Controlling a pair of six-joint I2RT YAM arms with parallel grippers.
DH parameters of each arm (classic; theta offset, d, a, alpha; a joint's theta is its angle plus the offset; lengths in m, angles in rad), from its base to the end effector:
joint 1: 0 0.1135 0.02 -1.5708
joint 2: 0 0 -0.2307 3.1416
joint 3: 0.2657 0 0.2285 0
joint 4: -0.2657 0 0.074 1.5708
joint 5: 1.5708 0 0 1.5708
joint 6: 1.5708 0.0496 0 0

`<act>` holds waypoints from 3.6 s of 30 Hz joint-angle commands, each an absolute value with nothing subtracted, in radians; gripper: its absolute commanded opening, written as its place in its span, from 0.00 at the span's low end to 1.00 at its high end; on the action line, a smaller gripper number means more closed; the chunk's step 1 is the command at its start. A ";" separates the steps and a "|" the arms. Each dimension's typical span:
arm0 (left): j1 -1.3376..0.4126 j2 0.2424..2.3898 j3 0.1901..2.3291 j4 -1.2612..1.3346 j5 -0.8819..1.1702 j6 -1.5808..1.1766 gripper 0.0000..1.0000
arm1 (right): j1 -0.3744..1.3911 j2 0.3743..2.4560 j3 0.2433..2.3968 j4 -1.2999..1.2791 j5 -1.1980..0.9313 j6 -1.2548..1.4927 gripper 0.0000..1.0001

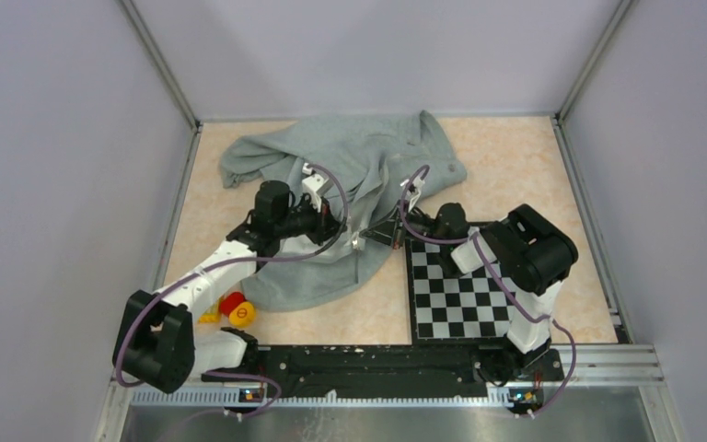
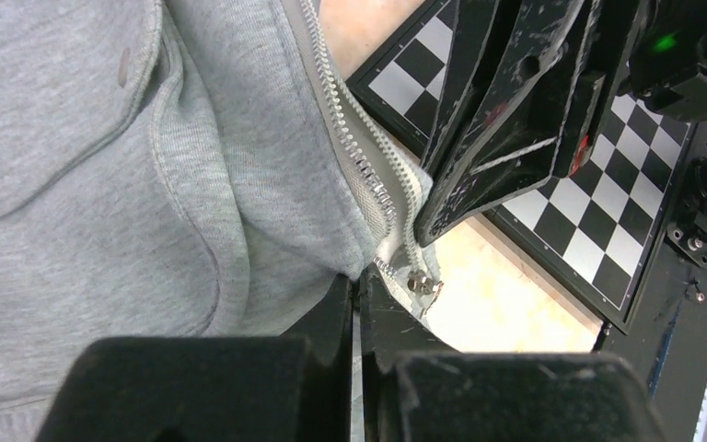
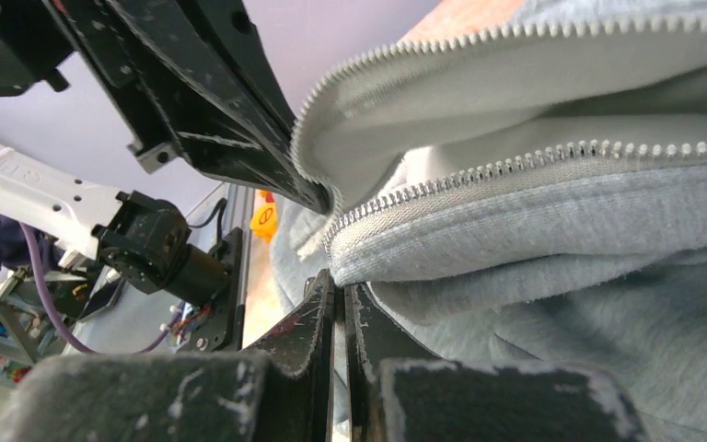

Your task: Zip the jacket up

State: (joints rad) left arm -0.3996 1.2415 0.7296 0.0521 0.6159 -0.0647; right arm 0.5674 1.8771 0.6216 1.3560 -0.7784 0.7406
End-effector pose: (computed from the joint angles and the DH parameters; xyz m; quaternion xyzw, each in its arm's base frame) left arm 0.2372 -0.1313 0.2253 0.2926 0.7717 -0.3662 0.4298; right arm 0.2543 0.2034 0.1534 -0.2267 0.6426 0.6195 0.3898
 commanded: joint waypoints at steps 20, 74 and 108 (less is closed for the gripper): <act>-0.371 1.258 0.642 0.306 0.773 -0.137 0.00 | 0.554 1.946 0.596 1.708 -0.764 0.894 0.00; -0.375 1.328 0.344 1.025 0.631 -0.476 0.00 | 0.548 1.927 0.592 1.724 -0.767 0.920 0.00; -0.379 1.360 0.315 1.054 0.622 -0.458 0.00 | 0.549 1.914 0.584 1.725 -0.764 0.920 0.00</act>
